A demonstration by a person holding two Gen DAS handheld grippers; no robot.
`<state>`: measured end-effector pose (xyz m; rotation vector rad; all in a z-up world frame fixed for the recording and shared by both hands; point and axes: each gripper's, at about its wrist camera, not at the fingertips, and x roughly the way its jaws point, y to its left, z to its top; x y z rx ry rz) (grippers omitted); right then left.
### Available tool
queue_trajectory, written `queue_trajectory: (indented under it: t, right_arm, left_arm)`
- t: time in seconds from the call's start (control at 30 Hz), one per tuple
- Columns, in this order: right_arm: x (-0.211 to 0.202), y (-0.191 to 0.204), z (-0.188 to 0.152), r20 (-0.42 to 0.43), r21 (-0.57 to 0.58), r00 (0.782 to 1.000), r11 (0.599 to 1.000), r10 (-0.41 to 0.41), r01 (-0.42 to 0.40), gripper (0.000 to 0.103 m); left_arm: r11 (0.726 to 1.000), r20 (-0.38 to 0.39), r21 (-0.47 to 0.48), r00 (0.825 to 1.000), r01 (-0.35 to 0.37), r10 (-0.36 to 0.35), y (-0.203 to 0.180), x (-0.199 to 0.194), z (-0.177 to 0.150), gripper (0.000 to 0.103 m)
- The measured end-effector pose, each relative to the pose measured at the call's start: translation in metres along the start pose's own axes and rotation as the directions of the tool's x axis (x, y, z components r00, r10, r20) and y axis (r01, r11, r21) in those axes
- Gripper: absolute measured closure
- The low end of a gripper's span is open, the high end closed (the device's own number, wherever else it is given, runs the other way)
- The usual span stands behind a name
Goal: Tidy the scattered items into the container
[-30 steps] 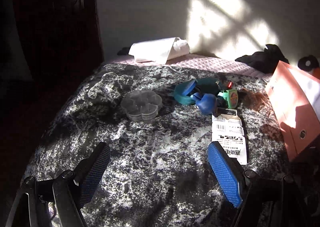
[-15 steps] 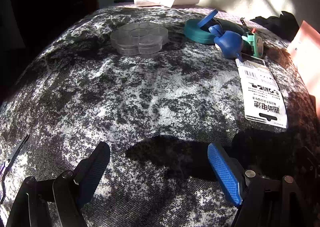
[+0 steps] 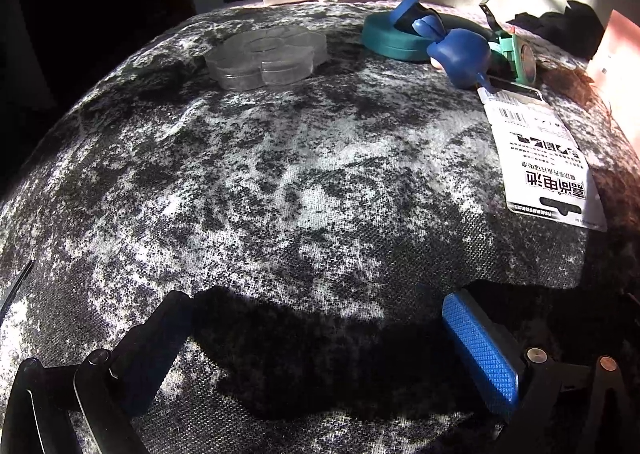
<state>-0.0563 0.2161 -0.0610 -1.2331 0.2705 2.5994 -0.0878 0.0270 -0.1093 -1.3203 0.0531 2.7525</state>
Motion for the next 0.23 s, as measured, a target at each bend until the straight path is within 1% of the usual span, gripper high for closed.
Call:
queue_trajectory:
  t: [0.13,0.23]
  right_arm:
    - [0.0013,0.0012,0.0001,-0.004,-0.005,1.000,1.000,-0.006,0.006,0.000]
    - [0.0018,0.0009,0.0003,-0.005,-0.005,1.000,1.000,-0.004,0.004,0.000]
  left_arm:
    - [1.000,0.007,-0.007,1.000,0.004,-0.004,0.0037,-0.0005,-0.0014,0.001]
    - [1.000,0.009,0.006,1.000,-0.013,0.013,0.0019,-0.0005,-0.0021,0.001]
